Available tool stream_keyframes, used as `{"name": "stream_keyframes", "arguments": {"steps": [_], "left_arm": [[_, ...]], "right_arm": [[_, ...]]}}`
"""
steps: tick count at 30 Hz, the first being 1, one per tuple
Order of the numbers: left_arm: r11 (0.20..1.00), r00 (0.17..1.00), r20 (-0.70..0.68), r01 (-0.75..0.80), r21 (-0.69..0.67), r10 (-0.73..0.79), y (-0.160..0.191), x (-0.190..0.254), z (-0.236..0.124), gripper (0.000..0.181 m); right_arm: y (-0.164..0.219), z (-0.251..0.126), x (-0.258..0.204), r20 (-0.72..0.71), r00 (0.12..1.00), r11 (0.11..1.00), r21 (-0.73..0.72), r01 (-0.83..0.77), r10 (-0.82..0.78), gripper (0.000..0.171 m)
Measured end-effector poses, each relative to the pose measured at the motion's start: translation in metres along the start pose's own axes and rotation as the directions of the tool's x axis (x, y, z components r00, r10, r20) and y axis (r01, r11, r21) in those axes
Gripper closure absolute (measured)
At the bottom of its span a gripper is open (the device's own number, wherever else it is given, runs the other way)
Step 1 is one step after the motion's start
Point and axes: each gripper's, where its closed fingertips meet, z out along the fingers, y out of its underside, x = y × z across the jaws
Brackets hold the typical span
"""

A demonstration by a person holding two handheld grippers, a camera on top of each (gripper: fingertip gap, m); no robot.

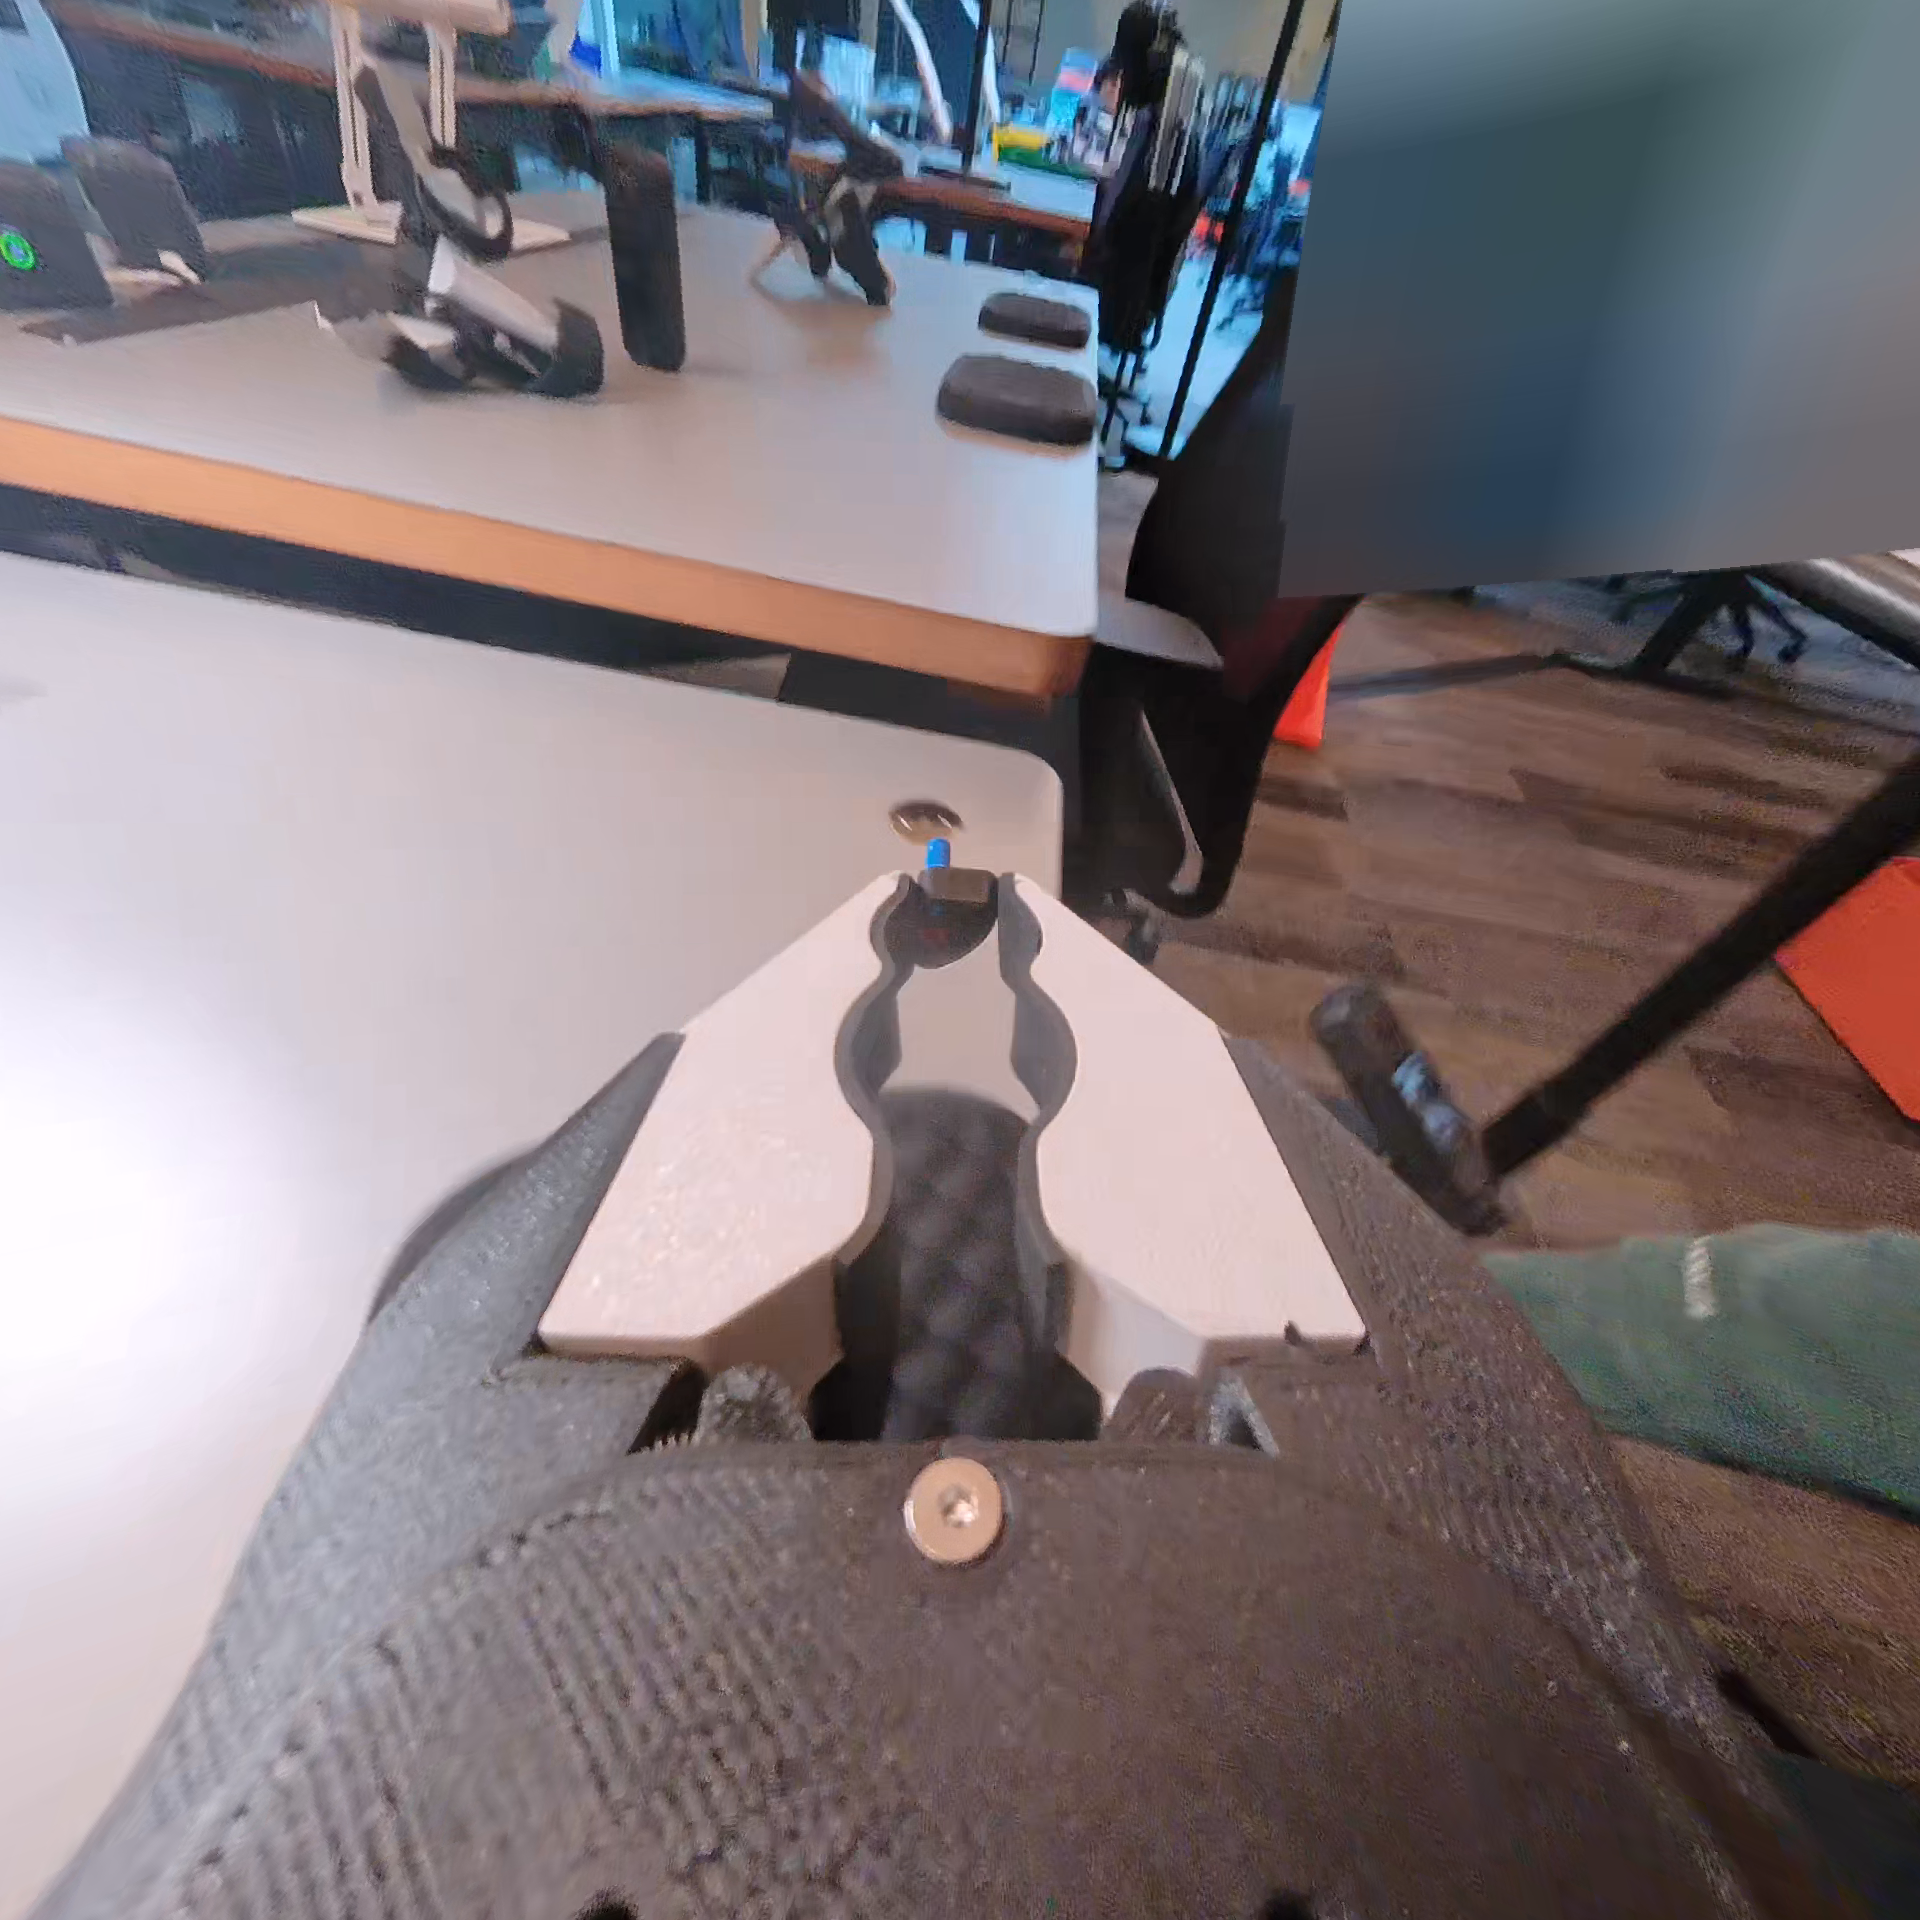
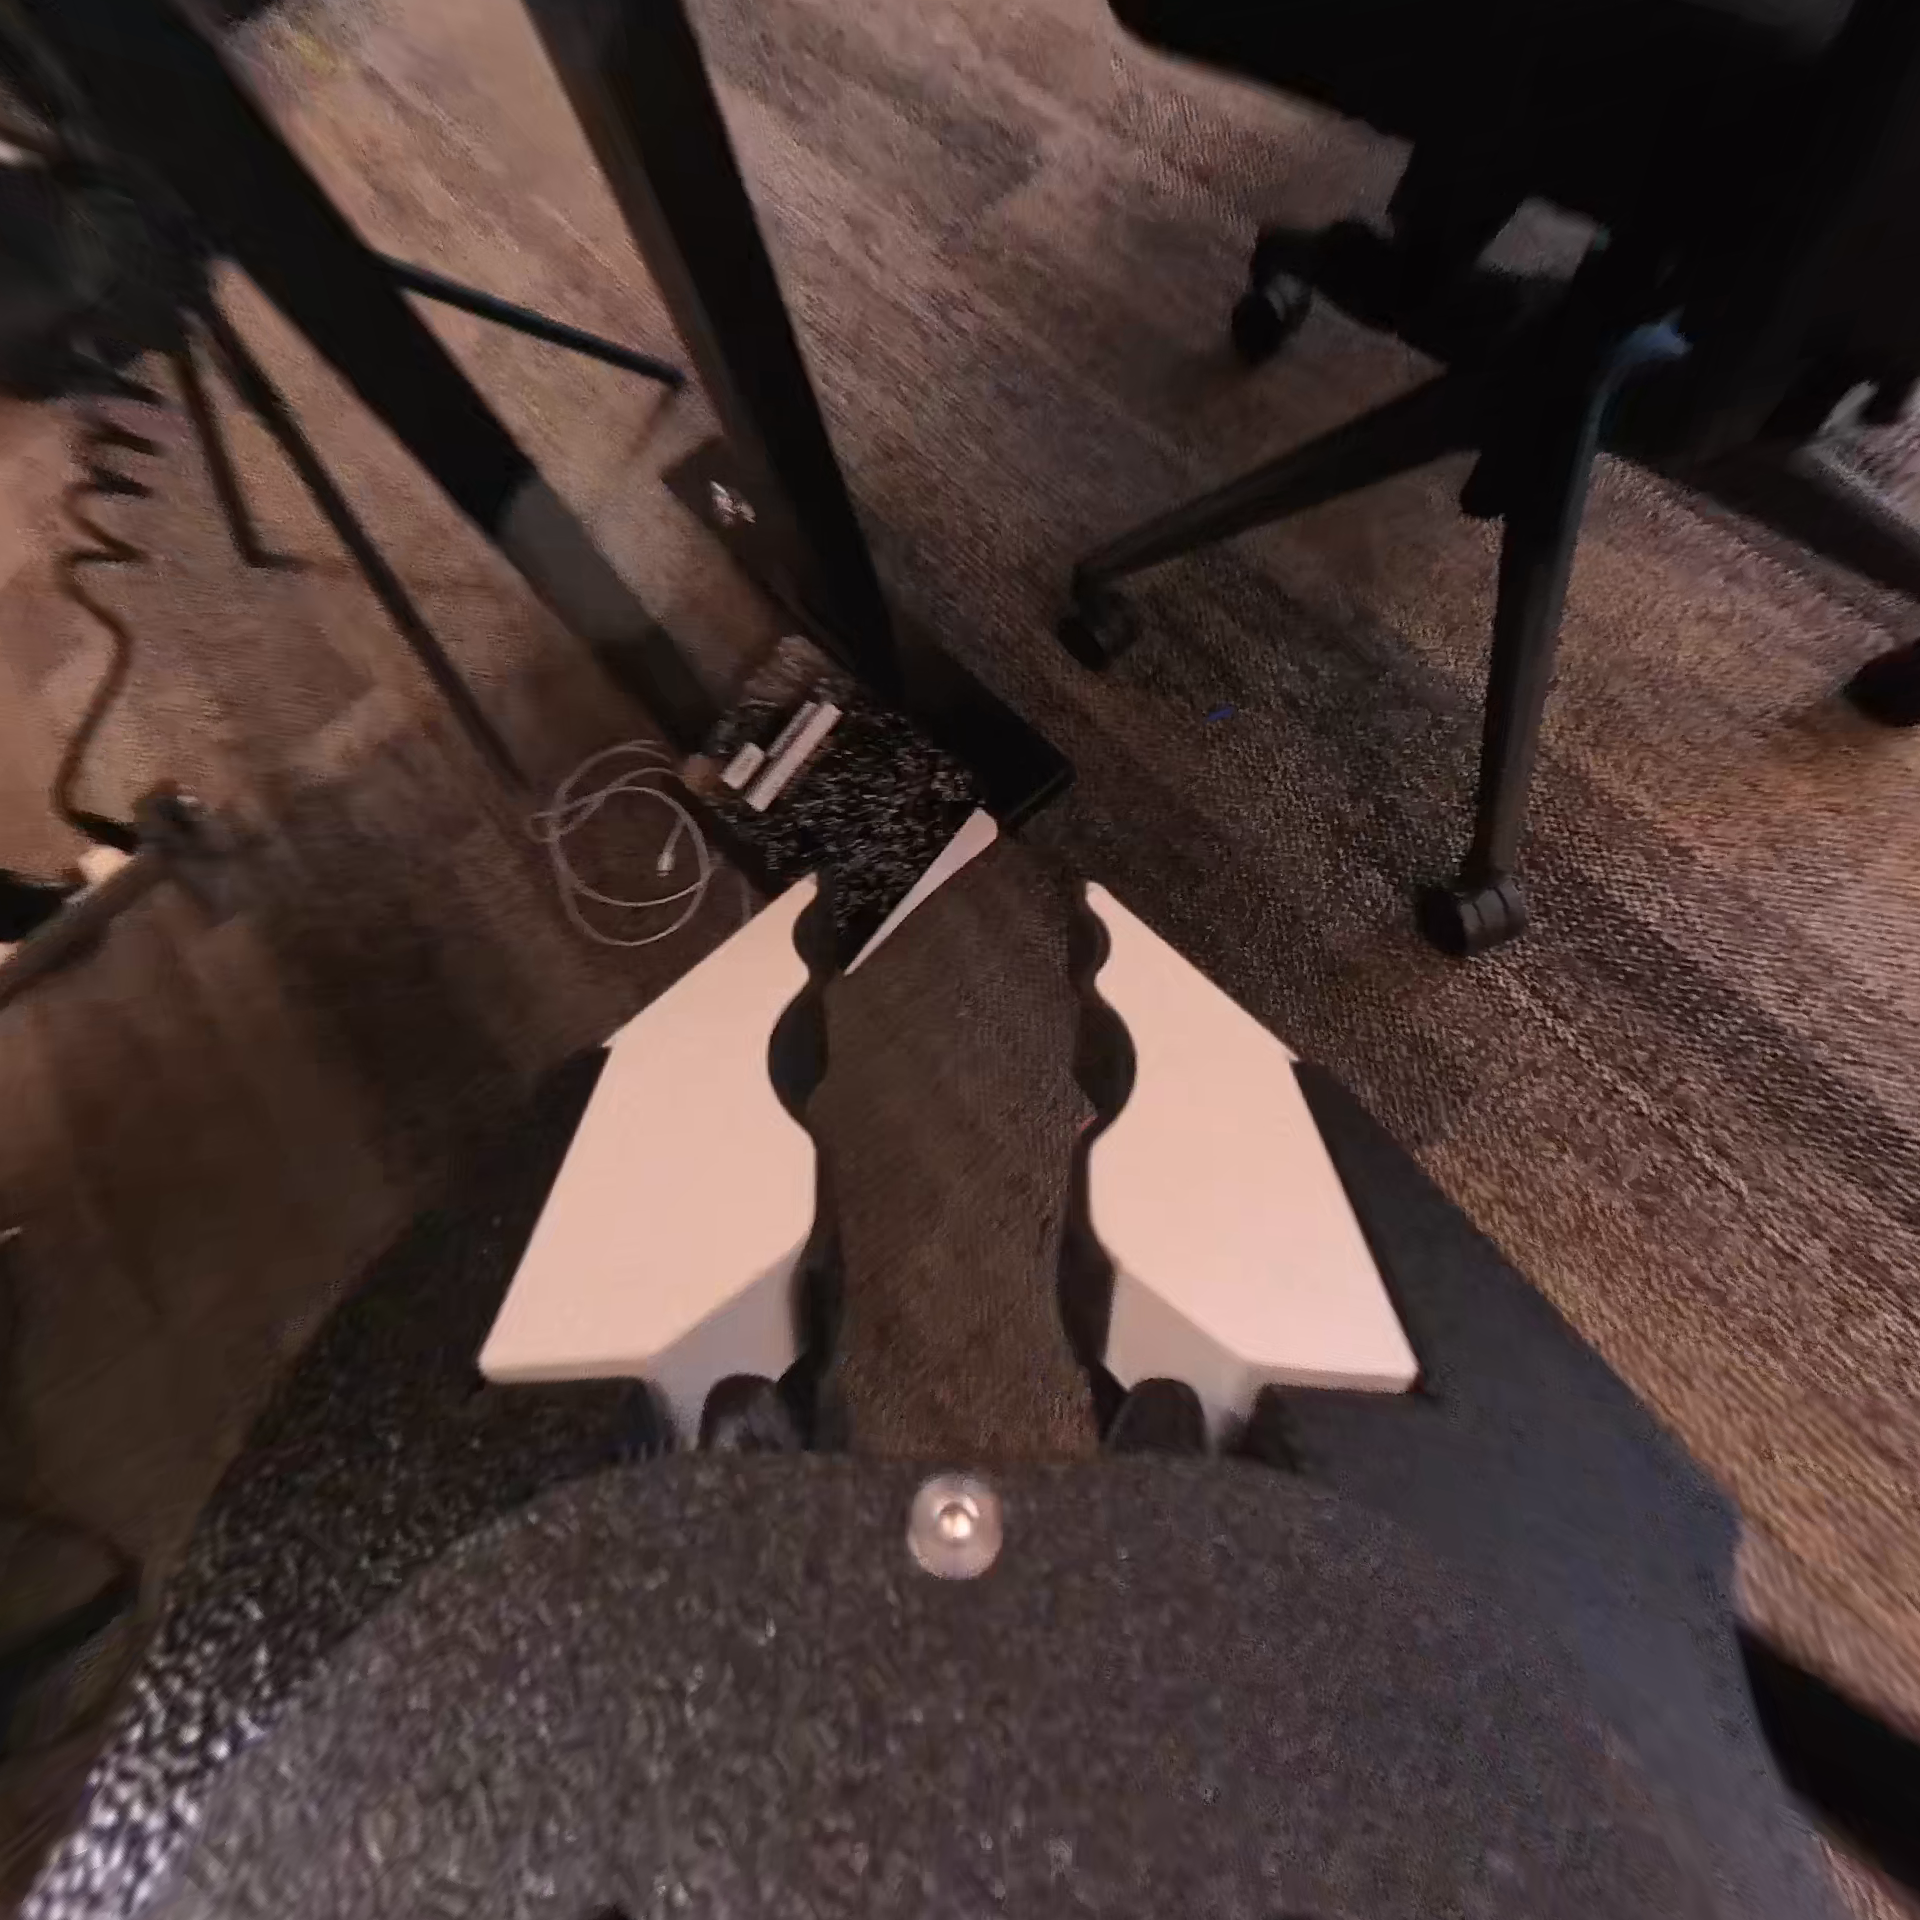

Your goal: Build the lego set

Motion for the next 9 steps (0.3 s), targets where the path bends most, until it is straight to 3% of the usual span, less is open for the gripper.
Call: {"name": "stream_keyframes", "arguments": {"steps": [6,9], "left_arm": [[0.996,0.996,-0.081,-0.023,0.085,0.030,-0.001,-0.053,0.093,0.168],[0.994,0.989,-0.145,0.055,0.091,-0.041,-0.005,-0.061,0.119,0.168]], "right_arm": [[0.065,0.189,0.080,-0.030,0.999,0.995,-0.096,-0.020,0.017,0.127],[0.089,0.279,0.115,0.014,0.999,0.994,-0.096,0.041,-0.040,0.130]]}}
